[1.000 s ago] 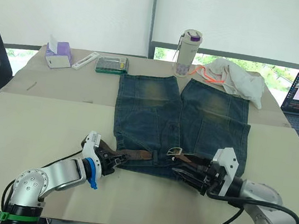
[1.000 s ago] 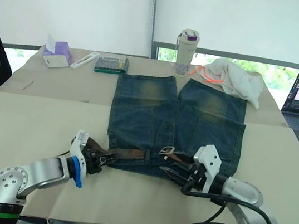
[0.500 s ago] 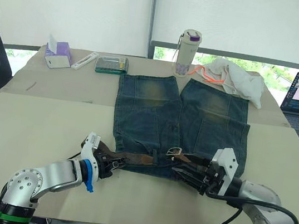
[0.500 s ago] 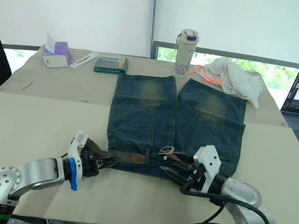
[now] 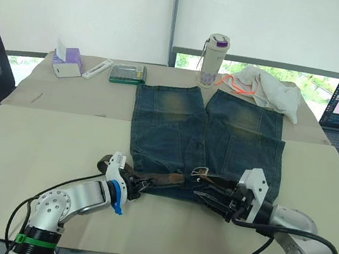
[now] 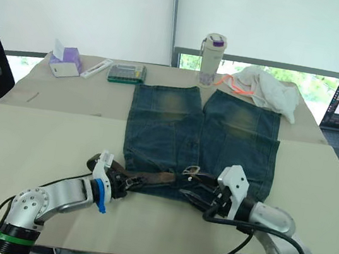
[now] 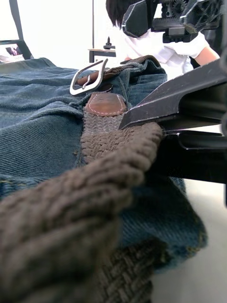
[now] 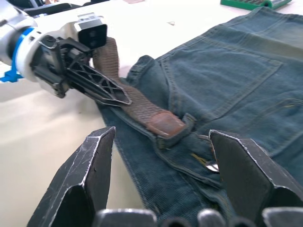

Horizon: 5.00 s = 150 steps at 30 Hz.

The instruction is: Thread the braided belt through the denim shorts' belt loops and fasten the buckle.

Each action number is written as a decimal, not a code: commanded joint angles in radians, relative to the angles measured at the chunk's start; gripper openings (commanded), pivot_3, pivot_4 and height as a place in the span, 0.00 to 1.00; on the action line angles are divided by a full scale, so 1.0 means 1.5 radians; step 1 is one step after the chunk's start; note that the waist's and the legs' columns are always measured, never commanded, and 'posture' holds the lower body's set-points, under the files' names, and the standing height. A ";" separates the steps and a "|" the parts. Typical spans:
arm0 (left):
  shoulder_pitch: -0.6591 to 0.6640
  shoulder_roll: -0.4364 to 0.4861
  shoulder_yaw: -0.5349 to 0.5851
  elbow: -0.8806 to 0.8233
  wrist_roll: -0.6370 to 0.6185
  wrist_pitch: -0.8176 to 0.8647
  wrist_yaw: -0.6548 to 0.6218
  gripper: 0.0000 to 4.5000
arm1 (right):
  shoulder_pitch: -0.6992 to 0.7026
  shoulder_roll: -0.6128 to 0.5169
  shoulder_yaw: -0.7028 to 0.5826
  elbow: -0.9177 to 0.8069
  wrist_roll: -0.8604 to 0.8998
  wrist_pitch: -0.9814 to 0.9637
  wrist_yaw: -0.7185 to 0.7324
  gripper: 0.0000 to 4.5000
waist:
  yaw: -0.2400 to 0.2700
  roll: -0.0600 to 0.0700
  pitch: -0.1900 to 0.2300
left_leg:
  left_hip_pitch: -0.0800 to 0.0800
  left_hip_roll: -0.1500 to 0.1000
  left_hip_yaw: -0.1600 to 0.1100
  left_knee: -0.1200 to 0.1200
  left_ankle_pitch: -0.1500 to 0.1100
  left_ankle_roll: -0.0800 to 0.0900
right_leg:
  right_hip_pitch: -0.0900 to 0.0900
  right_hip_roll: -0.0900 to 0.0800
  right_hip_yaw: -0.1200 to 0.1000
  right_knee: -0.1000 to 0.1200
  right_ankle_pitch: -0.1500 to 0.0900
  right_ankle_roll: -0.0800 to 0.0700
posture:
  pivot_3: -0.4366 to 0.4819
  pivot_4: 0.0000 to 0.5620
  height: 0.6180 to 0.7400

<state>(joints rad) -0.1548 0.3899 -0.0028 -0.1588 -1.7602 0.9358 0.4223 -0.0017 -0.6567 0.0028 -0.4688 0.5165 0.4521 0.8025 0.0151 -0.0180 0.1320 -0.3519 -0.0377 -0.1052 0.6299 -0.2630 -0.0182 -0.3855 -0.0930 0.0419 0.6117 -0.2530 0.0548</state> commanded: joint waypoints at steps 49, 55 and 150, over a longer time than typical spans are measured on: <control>-0.083 -0.049 -0.079 0.046 0.088 0.015 -0.010 0.00 | -0.073 0.154 -0.025 -0.040 0.109 0.391 -0.275 0.78 | -0.001 0.001 -0.001 | 0.000 0.000 0.001 0.000 0.001 -0.001 | 0.000 0.000 0.000 0.000 0.000 0.000 | 0.48 0.27 1.00; -0.082 -0.060 -0.065 0.057 0.127 0.035 -0.035 0.00 | -0.095 0.203 -0.063 -0.038 0.122 0.460 -0.352 0.78 | -0.002 0.003 -0.003 | 0.000 0.000 0.001 0.000 0.001 -0.001 | 0.000 0.000 0.000 0.000 0.000 0.000 | 0.48 0.27 1.00; -0.169 -0.106 0.122 -0.085 -0.001 -0.013 -0.329 0.86 | -0.154 0.239 -0.173 0.010 0.967 0.193 -0.677 0.00 | -0.020 0.000 0.001 | -0.001 0.002 -0.002 -0.002 0.000 0.001 | -0.001 0.001 0.000 -0.001 0.000 0.001 | 0.48 0.27 1.00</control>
<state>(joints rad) -0.4163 0.2388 0.1772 -0.2573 -1.6581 0.9563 -0.1481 -0.2181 -0.3040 -0.2551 -0.3934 1.9371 0.7939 -0.1938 -0.0147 -0.0174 0.1328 -0.3538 -0.0342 -0.1080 0.6269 -0.2623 -0.0171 -0.3872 -0.0922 0.0426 0.6110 -0.2529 0.0558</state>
